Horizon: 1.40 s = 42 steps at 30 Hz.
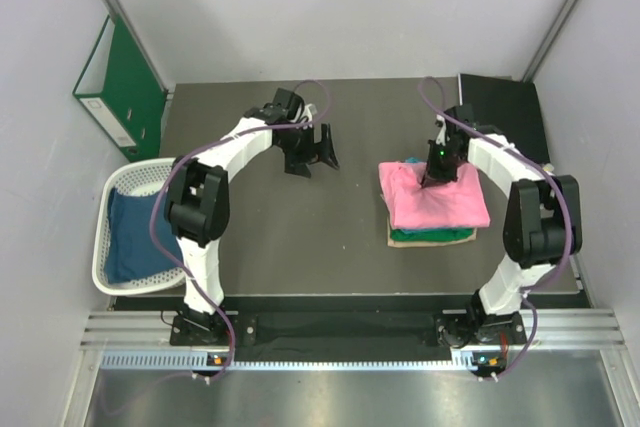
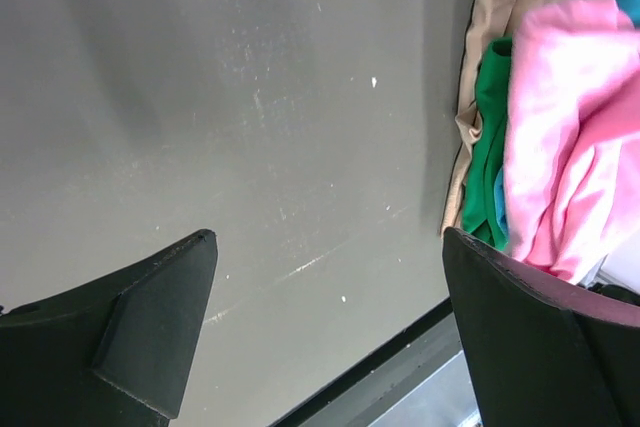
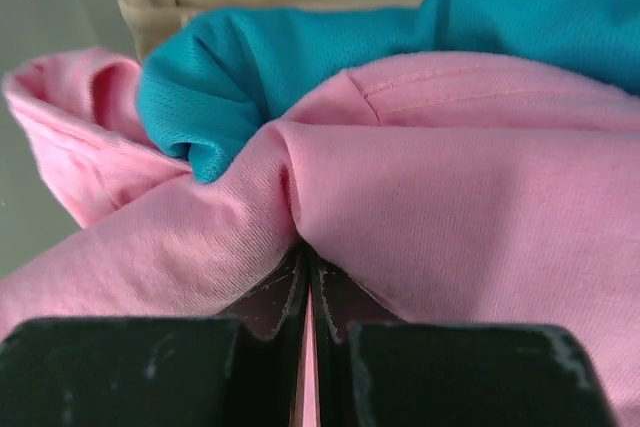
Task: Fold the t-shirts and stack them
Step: Put the neatly folded tshirt into the corner of the board with the right arm
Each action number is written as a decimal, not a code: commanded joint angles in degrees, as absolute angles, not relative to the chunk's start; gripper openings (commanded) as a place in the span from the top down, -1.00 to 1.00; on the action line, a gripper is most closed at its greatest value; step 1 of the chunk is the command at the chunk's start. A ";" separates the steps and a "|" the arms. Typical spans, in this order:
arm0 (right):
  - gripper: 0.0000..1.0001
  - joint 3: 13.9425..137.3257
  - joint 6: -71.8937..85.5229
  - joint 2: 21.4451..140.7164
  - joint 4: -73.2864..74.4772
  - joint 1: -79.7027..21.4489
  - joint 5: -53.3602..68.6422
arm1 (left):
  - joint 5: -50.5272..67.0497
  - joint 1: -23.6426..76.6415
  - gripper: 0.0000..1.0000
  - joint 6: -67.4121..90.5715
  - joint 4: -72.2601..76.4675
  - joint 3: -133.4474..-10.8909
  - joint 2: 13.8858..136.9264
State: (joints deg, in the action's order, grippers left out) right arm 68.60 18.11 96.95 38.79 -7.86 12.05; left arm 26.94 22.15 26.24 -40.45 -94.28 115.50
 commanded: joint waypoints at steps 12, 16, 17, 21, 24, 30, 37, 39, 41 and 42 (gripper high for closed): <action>1.00 82.79 14.06 86.60 48.41 -11.24 7.21 | 24.44 22.24 -0.97 27.60 -38.50 -89.74 108.63; 1.00 83.58 13.97 83.58 49.74 -15.55 7.82 | 24.34 22.24 -0.97 27.42 -38.50 -89.38 108.98; 1.00 83.93 13.80 83.93 49.83 -16.69 8.52 | 24.43 22.24 -0.97 27.16 -38.58 -89.47 109.07; 1.00 85.17 13.97 89.37 48.34 -24.32 11.16 | 24.26 22.24 -0.97 26.54 -39.37 -90.35 110.12; 1.00 85.69 14.33 94.03 46.59 -27.15 11.60 | 23.73 22.15 -0.97 25.84 -40.08 -91.05 110.48; 1.00 87.19 12.93 102.56 48.16 -28.30 12.83 | 22.68 21.89 -0.97 25.31 -40.96 -91.58 110.30; 1.00 85.52 11.87 108.10 48.69 -28.48 10.64 | 22.41 21.53 -0.97 24.79 -41.57 -91.58 110.30; 1.00 85.87 11.43 110.12 49.39 -28.56 9.24 | 22.32 21.36 -0.97 24.52 -41.66 -91.58 110.21; 1.00 86.83 10.99 112.05 50.80 -28.56 7.92 | 22.24 21.27 -0.97 24.35 -41.84 -91.58 110.21; 1.00 87.18 10.81 112.67 51.41 -28.65 7.30 | 22.06 21.10 -0.97 24.35 -41.75 -91.50 110.13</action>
